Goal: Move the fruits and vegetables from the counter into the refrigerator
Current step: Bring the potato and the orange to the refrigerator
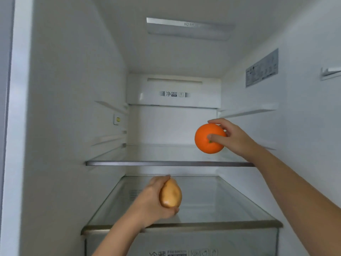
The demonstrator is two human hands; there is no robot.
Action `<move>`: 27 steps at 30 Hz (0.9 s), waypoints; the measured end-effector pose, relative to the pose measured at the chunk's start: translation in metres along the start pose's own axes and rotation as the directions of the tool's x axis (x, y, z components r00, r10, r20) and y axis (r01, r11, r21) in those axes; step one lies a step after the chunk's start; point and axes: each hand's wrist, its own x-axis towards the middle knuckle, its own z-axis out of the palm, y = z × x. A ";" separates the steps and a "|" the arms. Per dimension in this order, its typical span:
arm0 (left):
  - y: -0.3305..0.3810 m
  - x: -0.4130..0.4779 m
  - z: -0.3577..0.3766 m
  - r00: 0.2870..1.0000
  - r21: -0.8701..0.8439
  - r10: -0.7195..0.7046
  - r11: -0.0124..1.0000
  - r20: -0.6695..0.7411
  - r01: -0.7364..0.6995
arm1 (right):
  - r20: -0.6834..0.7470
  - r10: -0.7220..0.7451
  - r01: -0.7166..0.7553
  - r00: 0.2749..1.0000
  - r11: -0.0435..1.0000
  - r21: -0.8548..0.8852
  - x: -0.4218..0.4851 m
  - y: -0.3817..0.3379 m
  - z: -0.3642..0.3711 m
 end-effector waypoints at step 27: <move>-0.017 0.006 -0.002 0.986 -0.193 -0.095 0.974 0.138 0.121 | 0.171 0.163 -0.159 0.972 0.986 -0.041 0.035 0.030 -0.001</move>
